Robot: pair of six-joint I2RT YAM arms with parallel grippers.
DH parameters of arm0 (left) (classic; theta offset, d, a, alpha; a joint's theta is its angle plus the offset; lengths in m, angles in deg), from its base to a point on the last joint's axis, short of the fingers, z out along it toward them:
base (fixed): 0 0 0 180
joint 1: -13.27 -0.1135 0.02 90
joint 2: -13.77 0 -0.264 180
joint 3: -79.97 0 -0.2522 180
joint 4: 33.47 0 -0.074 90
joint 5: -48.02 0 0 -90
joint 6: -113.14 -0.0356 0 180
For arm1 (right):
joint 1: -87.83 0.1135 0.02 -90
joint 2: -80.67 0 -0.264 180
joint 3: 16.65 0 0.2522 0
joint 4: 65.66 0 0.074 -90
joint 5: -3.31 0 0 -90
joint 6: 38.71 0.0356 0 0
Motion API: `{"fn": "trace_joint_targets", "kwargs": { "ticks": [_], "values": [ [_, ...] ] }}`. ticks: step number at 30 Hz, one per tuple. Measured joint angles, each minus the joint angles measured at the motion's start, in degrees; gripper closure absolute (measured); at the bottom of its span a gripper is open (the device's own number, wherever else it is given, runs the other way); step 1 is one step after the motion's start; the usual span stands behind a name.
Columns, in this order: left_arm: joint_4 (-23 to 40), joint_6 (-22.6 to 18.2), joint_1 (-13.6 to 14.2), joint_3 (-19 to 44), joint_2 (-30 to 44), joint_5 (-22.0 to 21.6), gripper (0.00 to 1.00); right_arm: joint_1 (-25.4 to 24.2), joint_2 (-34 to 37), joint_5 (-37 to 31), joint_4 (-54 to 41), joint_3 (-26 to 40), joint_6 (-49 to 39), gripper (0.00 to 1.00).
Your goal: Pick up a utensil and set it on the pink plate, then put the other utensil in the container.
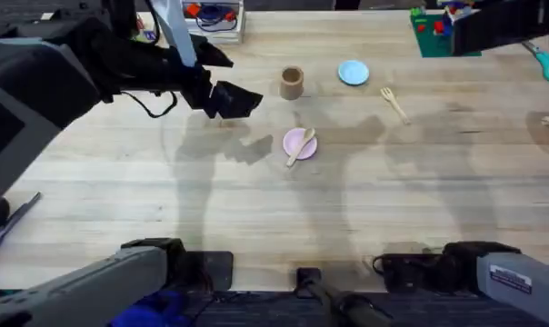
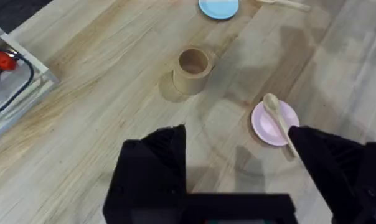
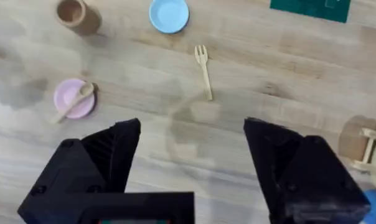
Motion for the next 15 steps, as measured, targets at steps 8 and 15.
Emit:
{"fn": "trace_joint_targets", "kwargs": {
  "ticks": [8,15],
  "values": [
    [0.05,0.0,0.0,0.0,0.02,0.0,0.008,0.0,6.26,-0.02,0.02,0.0,-9.55,0.006],
    [0.05,0.0,0.0,0.0,0.0,0.01,0.007,0.0,15.01,-0.02,1.12,0.0,-13.97,0.005]
  ]
}}
